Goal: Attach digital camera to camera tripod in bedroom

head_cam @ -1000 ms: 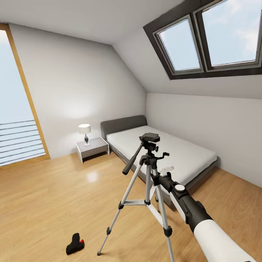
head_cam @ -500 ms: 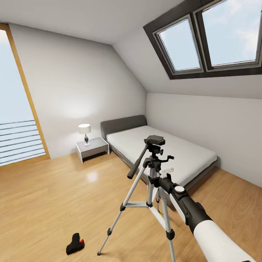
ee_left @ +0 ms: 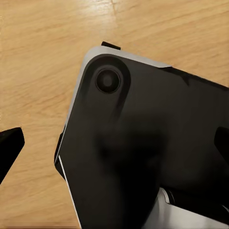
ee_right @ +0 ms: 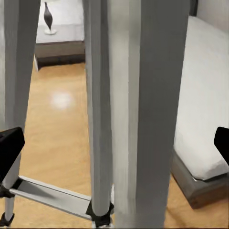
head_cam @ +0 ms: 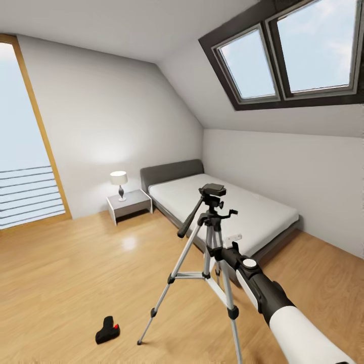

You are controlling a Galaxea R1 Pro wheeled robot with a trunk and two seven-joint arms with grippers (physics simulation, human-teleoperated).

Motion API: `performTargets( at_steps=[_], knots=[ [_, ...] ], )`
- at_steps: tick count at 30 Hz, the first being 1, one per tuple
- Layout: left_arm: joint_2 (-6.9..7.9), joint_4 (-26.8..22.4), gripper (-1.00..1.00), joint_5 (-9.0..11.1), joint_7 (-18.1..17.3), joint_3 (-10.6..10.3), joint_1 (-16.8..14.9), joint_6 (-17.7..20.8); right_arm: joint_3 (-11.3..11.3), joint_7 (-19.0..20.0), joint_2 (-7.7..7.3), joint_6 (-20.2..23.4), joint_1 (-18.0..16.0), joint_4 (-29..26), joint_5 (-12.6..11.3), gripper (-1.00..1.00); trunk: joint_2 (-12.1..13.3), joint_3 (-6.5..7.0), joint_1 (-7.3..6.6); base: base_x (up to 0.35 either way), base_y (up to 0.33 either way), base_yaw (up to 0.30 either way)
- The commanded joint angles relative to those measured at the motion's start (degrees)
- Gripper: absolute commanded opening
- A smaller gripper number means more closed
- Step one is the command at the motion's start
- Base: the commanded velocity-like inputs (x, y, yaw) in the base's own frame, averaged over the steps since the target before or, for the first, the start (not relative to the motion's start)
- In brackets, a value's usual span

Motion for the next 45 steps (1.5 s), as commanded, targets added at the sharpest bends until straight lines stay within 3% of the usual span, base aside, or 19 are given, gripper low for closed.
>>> performTargets(
  at_steps=[1, 13, 19, 30, 33, 45],
  knots=[
    [-0.03, -0.1, 1.00, -0.1, 0.0, 0.4, 0.0, -0.1, 0.1, -0.1, -0.06, 0.3, 0.0, 0.3, -0.2, 1.00, -0.1, -0.09, -0.01, -0.337, 0.000, 0.000],
    [0.01, -0.1, 1.00, -0.1, 0.0, 0.4, 0.0, 0.0, -0.2, -1.7, -0.12, 0.3, -0.1, 1.5, -0.2, 1.00, -0.1, -0.09, -0.01, -0.327, 0.000, 0.000],
    [0.04, -0.1, 1.00, -0.1, 0.0, 0.4, 0.0, 0.0, -0.1, -4.7, -0.09, 0.3, 0.0, 1.7, -0.2, 1.00, -0.1, -0.09, -0.01, -0.087, 0.000, 0.000],
    [0.05, -0.1, 1.00, -0.1, 0.0, 0.4, 0.0, 0.0, 0.1, -4.7, 0.43, 0.3, 0.0, 6.4, -0.2, 1.00, -0.1, -0.09, -0.01, -0.012, 0.000, 0.000],
    [0.05, -0.1, 1.00, -0.1, 0.0, 0.4, 0.0, 0.0, 0.3, -3.3, 0.65, 0.3, 0.0, 10.1, -0.2, 1.00, -0.1, -0.09, -0.01, -0.001, 0.000, 0.000],
    [0.05, -0.1, 1.00, -0.1, 0.0, 0.3, 0.0, 0.0, 0.9, 10.6, 1.82, 0.3, 0.0, 24.0, 0.0, 1.00, -0.1, -0.09, -0.01, 0.000, 0.000, 0.000]
  ],
)
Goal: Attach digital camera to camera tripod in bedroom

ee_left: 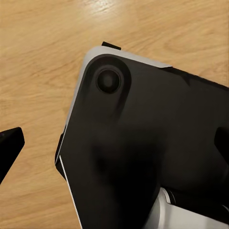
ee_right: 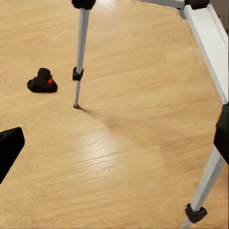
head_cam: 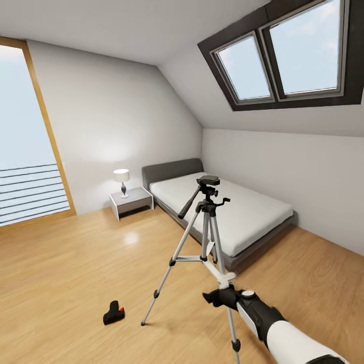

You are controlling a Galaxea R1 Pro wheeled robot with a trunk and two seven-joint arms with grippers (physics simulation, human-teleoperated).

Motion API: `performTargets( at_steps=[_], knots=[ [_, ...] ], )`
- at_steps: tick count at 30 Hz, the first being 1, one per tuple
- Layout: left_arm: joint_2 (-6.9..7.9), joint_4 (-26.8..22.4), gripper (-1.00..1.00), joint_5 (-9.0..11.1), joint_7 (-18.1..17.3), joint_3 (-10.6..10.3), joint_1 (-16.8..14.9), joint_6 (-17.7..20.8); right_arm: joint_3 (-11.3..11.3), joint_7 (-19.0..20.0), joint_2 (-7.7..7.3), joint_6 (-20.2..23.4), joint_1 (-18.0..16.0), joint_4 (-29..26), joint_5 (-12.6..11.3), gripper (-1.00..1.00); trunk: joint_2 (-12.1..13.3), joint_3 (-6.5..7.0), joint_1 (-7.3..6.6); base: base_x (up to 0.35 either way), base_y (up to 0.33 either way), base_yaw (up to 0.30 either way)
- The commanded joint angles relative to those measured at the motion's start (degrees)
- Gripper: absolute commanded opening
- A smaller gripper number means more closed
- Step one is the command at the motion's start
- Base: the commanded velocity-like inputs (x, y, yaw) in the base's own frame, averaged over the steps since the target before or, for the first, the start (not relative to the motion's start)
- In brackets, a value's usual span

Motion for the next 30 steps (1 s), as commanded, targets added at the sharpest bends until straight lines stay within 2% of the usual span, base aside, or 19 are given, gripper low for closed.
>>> performTargets(
  at_steps=[1, 8, 18, 30],
  knots=[
    [-0.03, -0.1, 1.00, 0.0, 0.0, 0.5, 0.0, -0.1, 0.3, 0.7, 0.24, 0.3, 0.0, 1.1, -0.2, 1.00, -0.1, -0.09, 0.02, 0.000, 0.000, 0.000],
    [-0.03, -0.1, 1.00, 0.0, 0.0, 0.4, 0.0, -0.1, 1.9, 2.7, 2.40, 0.1, 0.0, 8.8, -0.2, 1.00, -0.1, -0.09, 0.02, 0.000, 0.000, 0.000],
    [-0.03, -0.1, 1.00, 0.0, 0.0, 0.4, 0.0, -0.1, 2.6, 3.5, 4.62, -1.7, 0.0, 18.5, 0.1, 1.00, -0.1, -0.09, 0.02, 0.000, 0.000, 0.000],
    [0.05, -0.1, 1.00, 0.0, 0.0, 0.4, 0.0, -0.1, 2.6, 2.9, 5.07, -2.2, 0.0, 20.1, 3.8, 1.00, -0.1, -0.09, 0.02, 0.000, 0.000, 0.000]
  ],
)
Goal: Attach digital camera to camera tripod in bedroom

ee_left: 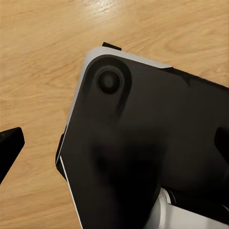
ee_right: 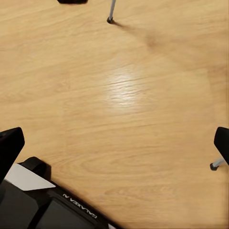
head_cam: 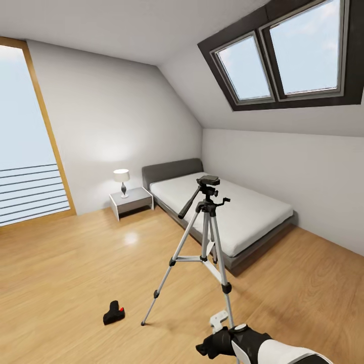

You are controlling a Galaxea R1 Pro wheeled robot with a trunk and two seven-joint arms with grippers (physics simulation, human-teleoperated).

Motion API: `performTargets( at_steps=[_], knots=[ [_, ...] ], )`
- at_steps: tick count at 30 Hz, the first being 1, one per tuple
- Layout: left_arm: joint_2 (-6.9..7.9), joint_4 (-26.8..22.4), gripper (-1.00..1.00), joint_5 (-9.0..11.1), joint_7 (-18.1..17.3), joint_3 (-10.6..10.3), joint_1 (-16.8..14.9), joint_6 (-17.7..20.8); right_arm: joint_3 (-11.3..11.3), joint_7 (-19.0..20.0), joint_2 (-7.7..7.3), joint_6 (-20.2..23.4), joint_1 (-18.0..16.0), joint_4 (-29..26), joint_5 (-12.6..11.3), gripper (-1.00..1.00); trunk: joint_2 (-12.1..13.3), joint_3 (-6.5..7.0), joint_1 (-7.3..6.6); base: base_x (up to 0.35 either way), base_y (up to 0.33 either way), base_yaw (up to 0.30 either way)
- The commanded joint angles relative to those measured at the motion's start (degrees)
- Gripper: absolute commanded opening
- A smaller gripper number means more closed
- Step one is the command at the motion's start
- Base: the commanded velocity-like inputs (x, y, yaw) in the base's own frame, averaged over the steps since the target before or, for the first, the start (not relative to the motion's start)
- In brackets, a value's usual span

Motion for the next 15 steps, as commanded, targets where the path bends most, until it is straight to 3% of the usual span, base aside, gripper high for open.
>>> performTargets(
  at_steps=[1, 15],
  knots=[
    [-0.02, -0.1, 1.00, 0.0, 0.0, 0.4, 0.0, -0.1, -0.1, 0.0, 0.01, 0.1, 0.0, 0.1, 0.3, 1.00, -0.1, -0.09, 0.02, 0.000, 0.000, 0.000],
    [-0.01, -0.1, 1.00, 0.1, 0.0, 0.4, 0.0, -0.1, -0.3, -2.4, -0.34, 0.9, 2.1, 0.3, 0.3, 1.00, -0.1, -0.09, 0.02, 0.000, 0.000, 0.000]
  ],
)
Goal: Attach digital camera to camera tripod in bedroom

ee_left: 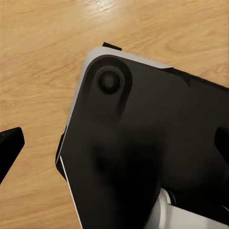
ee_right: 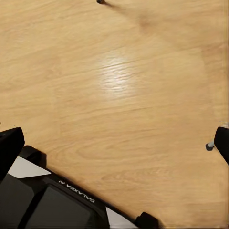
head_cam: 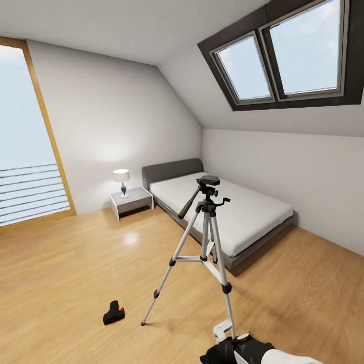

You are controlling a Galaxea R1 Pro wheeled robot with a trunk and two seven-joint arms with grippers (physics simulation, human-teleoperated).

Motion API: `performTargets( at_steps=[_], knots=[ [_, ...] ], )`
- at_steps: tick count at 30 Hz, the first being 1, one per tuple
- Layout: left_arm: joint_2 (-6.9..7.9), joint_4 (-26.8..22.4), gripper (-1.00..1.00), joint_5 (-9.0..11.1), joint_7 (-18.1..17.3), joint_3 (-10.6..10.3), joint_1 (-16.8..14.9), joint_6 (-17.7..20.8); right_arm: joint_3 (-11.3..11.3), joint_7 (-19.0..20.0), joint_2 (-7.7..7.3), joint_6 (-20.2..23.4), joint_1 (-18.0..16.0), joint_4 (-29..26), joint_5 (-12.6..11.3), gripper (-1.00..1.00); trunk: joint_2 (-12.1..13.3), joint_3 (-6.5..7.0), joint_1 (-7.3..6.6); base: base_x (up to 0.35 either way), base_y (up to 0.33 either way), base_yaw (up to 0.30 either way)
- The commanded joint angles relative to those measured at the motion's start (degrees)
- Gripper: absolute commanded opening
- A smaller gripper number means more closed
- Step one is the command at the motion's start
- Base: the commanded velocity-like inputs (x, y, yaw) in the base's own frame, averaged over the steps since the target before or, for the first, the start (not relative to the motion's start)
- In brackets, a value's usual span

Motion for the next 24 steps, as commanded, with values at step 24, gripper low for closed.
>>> performTargets(
  at_steps=[24],
  knots=[
    [0.04, 0.0, 1.00, 2.4, 0.1, 0.5, 0.0, -0.1, -0.2, -0.4, -0.30, -0.5, 11.3, 0.1, -1.5, 1.00, -0.1, -0.09, 0.02, 0.000, 0.000, 0.108]
  ],
)
